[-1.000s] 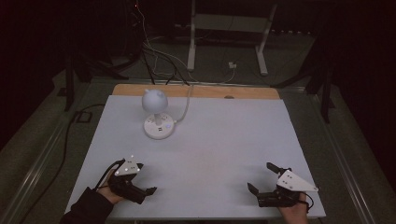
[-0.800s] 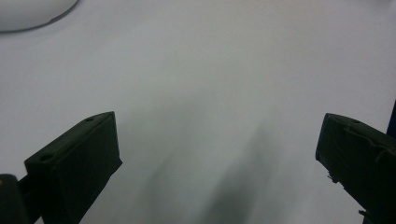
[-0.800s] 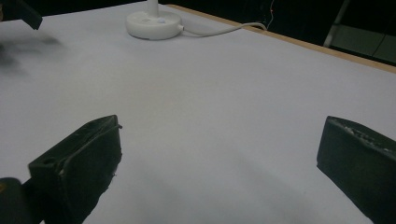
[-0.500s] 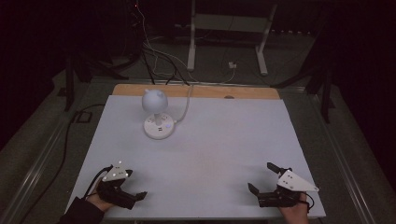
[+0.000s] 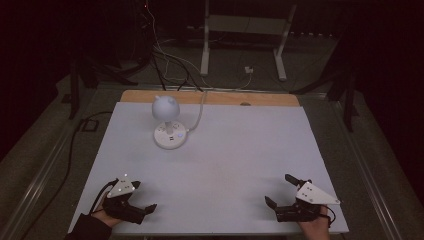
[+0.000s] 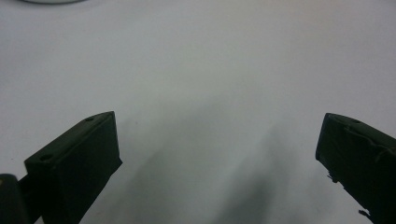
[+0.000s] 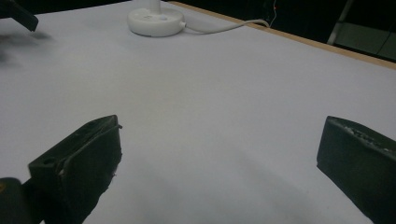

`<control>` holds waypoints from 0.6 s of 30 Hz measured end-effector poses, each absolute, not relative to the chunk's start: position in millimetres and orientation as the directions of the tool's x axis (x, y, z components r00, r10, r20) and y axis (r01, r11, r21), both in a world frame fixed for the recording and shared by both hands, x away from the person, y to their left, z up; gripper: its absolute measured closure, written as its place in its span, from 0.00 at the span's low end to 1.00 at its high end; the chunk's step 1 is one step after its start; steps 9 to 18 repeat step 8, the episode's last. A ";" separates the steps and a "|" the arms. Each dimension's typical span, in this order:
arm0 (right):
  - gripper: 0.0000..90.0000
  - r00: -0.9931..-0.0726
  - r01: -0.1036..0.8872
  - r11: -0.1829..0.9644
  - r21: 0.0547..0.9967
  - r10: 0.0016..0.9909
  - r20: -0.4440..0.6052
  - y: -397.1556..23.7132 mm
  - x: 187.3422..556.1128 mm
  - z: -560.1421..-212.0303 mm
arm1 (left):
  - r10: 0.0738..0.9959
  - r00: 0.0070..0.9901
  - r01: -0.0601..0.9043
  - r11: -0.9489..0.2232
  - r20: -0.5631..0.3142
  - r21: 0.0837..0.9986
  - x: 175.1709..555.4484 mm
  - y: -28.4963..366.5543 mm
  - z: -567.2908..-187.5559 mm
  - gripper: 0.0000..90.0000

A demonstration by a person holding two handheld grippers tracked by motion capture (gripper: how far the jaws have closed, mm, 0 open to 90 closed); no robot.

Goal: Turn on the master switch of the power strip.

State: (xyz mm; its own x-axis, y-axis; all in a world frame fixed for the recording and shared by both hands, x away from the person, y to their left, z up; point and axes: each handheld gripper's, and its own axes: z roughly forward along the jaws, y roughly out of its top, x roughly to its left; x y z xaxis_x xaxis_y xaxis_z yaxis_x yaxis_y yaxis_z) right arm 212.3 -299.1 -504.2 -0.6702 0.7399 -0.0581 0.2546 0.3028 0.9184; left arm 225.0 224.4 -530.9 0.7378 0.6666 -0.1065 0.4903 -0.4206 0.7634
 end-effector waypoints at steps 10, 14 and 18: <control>0.00 -0.672 0.254 0.306 0.918 0.738 -0.061 -298.1 211.8 -504.1 | 0.668 0.733 0.492 -0.388 -0.130 0.779 225.2 225.7 -528.0 0.00; 0.00 -0.672 0.254 0.306 0.918 0.738 -0.061 -298.1 211.8 -504.1 | 0.668 0.733 0.492 -0.388 -0.130 0.779 225.2 225.7 -528.0 0.00; 0.00 -0.672 0.254 0.306 0.918 0.738 -0.061 -298.1 211.8 -504.1 | 0.668 0.733 0.492 -0.388 -0.130 0.779 225.2 225.7 -528.0 0.00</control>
